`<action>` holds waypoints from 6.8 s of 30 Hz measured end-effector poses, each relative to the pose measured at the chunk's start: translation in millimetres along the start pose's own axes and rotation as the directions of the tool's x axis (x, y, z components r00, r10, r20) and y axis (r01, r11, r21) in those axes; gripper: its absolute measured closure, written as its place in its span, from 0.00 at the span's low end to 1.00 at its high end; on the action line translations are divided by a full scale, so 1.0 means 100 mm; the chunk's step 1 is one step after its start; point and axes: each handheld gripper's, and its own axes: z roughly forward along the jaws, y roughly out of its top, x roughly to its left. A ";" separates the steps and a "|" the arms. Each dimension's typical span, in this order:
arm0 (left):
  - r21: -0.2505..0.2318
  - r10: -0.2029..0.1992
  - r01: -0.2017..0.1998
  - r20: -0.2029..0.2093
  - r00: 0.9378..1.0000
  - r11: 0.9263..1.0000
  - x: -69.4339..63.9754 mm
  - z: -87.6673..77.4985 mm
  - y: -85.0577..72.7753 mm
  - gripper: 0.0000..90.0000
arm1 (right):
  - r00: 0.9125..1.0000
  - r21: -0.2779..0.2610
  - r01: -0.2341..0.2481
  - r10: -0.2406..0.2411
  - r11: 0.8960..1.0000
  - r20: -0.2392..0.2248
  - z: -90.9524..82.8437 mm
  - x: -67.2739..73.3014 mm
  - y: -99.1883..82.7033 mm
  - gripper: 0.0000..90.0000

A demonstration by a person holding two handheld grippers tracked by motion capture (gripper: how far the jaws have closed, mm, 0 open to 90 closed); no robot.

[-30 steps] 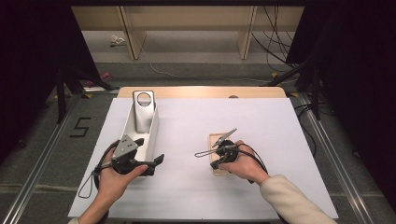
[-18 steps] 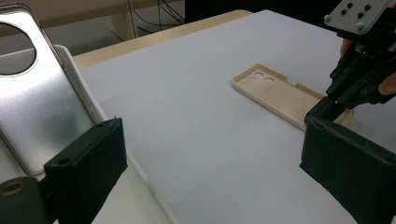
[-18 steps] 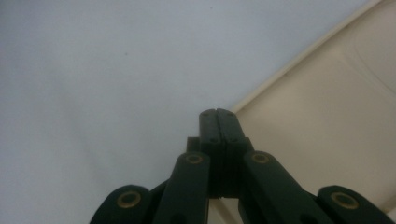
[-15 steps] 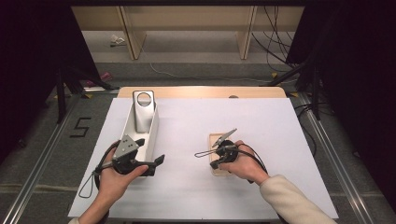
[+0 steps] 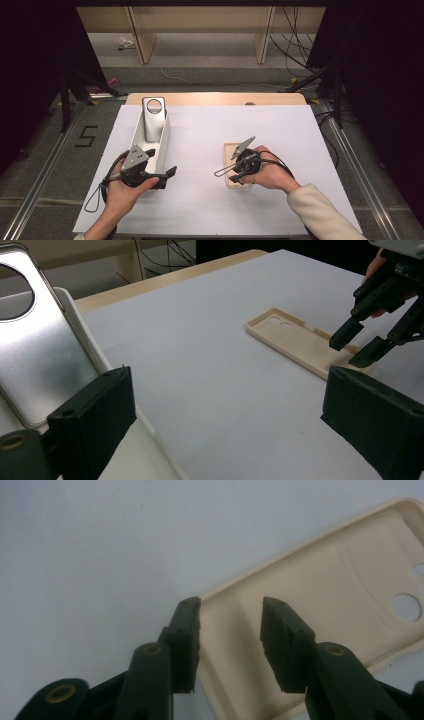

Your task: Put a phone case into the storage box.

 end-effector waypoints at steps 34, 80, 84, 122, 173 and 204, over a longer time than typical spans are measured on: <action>0.003 0.005 -0.005 0.010 1.000 1.000 -0.01 0.02 0.00 0.07 | 0.956 0.305 0.271 -0.293 0.913 0.029 0.12 0.10 0.02 0.48; 0.004 0.012 -0.012 0.027 1.000 1.000 -0.03 0.04 -0.01 0.07 | 0.909 0.385 0.391 -0.418 0.836 -0.017 0.19 0.31 0.14 0.88; 0.003 0.012 -0.012 0.026 1.000 1.000 -0.03 0.04 -0.01 0.07 | 0.908 0.386 0.392 -0.418 0.835 -0.018 0.19 0.31 0.14 0.91; 0.005 0.015 -0.015 0.024 1.000 1.000 -0.03 0.04 -0.01 0.07 | 0.912 0.287 0.405 -0.405 0.868 -0.061 0.08 0.29 0.10 0.97; 0.005 -0.010 0.010 0.017 1.000 1.000 -0.01 0.10 0.16 0.11 | 0.953 -0.151 0.302 -0.298 0.941 0.047 -0.19 0.17 -0.12 0.98; 0.078 0.007 -0.011 0.056 0.998 0.997 -0.22 0.57 0.61 0.15 | 0.944 -0.235 0.330 -0.324 0.914 0.062 -0.21 0.31 -0.09 0.98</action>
